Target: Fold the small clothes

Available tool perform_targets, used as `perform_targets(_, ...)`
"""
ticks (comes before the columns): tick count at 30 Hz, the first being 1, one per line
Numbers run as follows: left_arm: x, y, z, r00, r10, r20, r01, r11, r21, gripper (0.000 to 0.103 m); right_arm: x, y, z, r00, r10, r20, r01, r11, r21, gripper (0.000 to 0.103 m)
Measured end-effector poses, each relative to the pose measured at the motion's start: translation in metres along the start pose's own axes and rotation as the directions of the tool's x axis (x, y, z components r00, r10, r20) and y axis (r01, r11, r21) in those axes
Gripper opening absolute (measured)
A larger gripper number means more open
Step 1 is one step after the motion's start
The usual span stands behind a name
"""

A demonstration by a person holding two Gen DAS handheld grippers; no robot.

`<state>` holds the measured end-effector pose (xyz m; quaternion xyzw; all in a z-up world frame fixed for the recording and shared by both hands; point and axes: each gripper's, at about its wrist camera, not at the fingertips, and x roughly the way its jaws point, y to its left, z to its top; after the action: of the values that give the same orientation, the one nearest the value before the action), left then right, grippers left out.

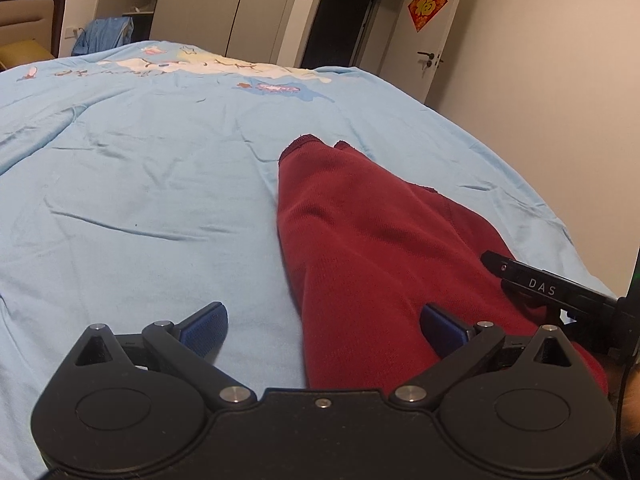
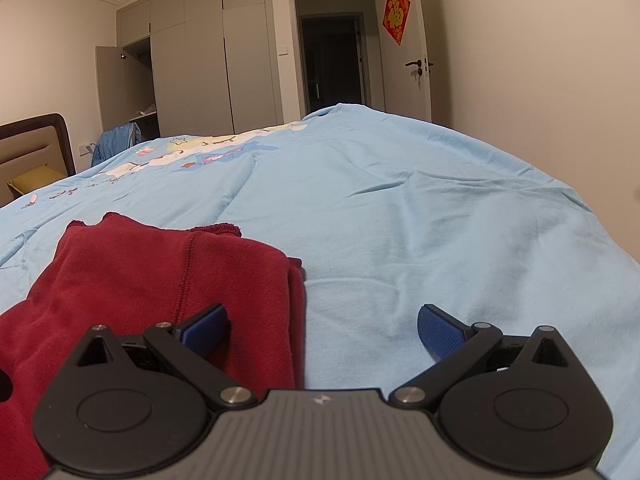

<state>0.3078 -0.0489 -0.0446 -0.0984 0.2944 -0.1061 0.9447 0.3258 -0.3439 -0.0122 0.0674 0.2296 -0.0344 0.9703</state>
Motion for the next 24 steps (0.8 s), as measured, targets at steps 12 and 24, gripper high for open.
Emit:
perform_targets(12,0.001,0.0,-0.005,1.0,0.002,0.02,-0.002,1.0,-0.006,0.103,-0.003,-0.003,0.002,1.0,0.014,0.004,-0.014,1.0,0.017,0.103)
perform_targets(24,0.001,0.001,-0.005,1.0,0.001,0.022,-0.001,1.0,-0.014,0.103,-0.105,-0.001,-0.027,0.986,0.138,0.09,-0.144,0.987,0.066,0.103)
